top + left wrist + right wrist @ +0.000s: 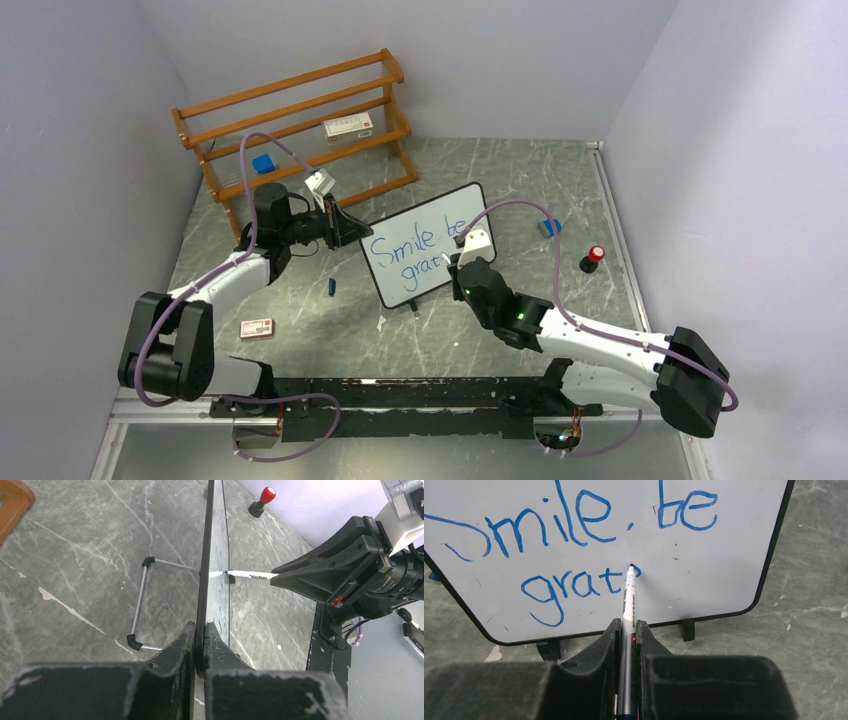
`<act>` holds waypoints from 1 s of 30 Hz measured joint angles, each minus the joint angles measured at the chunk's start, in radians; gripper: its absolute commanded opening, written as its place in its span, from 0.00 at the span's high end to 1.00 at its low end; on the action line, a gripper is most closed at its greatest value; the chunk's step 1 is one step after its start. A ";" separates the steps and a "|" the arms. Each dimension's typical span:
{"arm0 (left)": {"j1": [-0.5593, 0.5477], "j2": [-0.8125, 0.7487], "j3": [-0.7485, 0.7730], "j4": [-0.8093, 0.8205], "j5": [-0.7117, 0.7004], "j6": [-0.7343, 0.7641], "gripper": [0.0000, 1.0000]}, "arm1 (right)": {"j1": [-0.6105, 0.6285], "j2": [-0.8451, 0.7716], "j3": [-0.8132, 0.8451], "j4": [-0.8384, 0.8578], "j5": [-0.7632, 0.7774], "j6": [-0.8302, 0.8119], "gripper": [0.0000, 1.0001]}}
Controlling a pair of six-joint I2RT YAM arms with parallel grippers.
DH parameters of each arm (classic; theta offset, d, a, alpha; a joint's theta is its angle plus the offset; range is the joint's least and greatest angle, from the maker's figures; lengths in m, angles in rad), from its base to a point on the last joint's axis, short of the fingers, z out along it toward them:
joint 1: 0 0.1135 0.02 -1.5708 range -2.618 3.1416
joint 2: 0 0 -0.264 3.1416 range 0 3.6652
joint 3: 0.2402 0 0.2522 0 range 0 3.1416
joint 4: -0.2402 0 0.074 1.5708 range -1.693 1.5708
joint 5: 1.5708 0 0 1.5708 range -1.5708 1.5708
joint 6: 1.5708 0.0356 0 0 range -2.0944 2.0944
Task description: Write a sentence on the whiteboard
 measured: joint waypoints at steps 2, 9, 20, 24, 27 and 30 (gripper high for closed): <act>0.000 0.000 0.001 0.000 0.000 0.000 0.95 | -0.001 0.001 0.000 0.000 -0.003 0.000 1.00; 0.000 0.001 0.001 -0.002 0.000 0.000 0.95 | -0.003 0.004 0.000 -0.003 -0.012 0.004 1.00; 0.000 0.002 0.002 -0.002 0.000 0.000 0.95 | -0.003 0.002 0.000 -0.021 -0.037 0.031 1.00; 0.000 0.002 0.002 -0.002 0.000 0.000 0.95 | -0.003 0.000 0.000 -0.040 -0.044 0.044 1.00; 0.000 0.002 0.002 -0.002 0.000 0.000 0.95 | -0.003 0.000 0.000 -0.058 -0.049 0.056 1.00; 0.000 0.002 0.002 -0.002 0.000 0.000 0.95 | -0.003 0.000 0.000 -0.072 -0.051 0.066 1.00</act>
